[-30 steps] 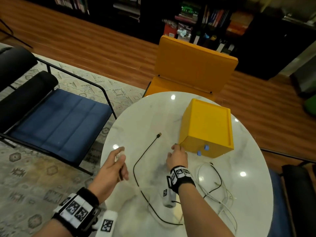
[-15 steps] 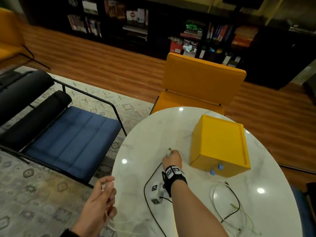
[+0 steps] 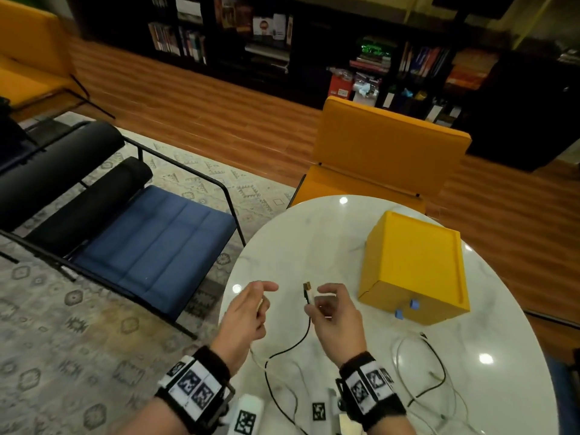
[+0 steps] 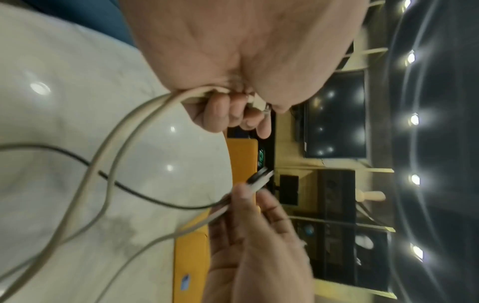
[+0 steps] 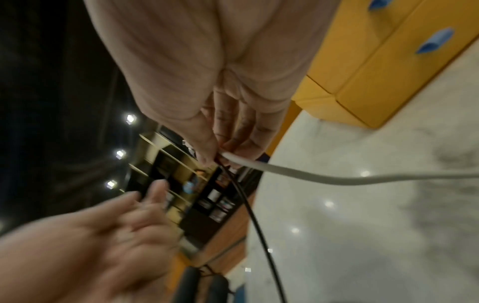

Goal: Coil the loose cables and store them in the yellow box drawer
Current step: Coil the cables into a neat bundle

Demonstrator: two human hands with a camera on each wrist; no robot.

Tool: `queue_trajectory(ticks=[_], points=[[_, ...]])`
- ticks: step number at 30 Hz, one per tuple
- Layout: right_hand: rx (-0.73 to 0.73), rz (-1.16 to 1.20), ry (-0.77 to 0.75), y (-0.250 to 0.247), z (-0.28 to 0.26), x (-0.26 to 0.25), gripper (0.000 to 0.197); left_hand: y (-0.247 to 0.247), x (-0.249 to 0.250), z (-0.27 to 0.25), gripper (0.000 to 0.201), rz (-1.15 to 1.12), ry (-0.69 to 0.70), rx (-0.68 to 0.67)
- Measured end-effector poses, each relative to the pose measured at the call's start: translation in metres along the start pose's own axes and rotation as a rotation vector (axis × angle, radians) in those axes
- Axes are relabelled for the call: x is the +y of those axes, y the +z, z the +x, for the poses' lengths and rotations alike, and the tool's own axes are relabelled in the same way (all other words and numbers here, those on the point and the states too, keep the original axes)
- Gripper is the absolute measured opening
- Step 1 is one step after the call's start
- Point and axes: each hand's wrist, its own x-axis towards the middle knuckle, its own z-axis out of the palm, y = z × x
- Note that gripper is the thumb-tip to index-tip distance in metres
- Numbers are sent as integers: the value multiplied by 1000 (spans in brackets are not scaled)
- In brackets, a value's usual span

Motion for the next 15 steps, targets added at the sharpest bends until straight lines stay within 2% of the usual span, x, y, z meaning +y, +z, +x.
queue_trajectory(ticks=[5,7,9,11,13,15], points=[[29,78,-236,-35,-47,-41,22,68,22,-24,42,-95,74,-121],[83,78,-297,-44,-53,-44,21,88,27,-36,36,-62,134,-186],[166,52,-348,-57,-57,-46,23,102,30,-43,32,14,182,-179],[220,66,-329,-72,-60,-47,25,113,34,-49,33,10,205,-166],[204,93,-244,-83,-60,-41,45,122,40,-57,34,-19,234,-177],[-6,163,-172,-90,-59,-36,53,129,46,-65,33,-91,224,-195]])
